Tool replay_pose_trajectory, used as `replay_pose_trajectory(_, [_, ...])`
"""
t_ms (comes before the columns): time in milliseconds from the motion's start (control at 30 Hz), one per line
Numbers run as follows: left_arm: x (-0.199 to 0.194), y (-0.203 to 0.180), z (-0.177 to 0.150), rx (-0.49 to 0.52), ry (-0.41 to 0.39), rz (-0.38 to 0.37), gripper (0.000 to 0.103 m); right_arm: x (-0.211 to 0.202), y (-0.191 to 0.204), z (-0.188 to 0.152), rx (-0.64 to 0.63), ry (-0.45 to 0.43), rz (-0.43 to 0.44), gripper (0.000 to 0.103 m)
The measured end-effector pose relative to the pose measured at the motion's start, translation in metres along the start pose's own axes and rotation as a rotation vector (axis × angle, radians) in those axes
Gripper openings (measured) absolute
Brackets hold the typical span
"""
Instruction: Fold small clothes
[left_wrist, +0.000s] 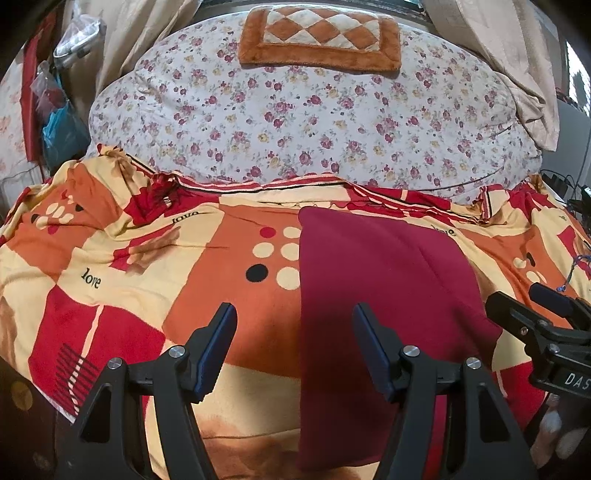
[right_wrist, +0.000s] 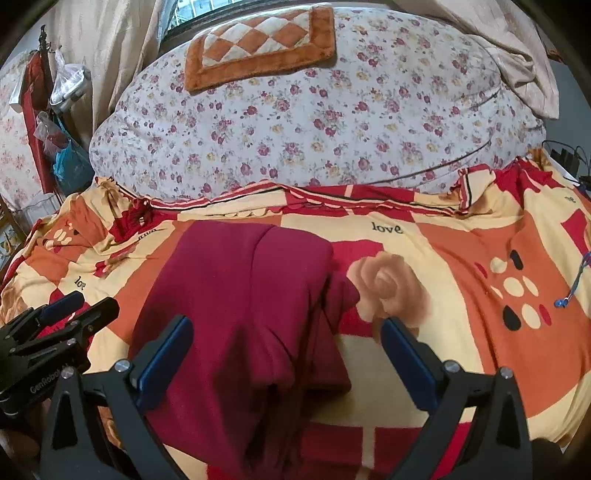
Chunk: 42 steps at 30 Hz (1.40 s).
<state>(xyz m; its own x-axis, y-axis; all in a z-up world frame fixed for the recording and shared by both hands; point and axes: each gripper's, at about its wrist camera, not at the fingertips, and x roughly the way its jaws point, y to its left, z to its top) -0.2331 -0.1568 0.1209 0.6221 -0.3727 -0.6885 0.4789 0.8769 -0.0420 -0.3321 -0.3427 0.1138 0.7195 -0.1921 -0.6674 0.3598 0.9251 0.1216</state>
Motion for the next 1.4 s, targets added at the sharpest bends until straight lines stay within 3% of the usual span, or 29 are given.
replay_pose_trajectory(1400, [0.007,-0.002,-0.003,0.018,0.018,-0.002,0.045,0.014,0.002,-0.002,-0.006,0.044,0.003,0.103])
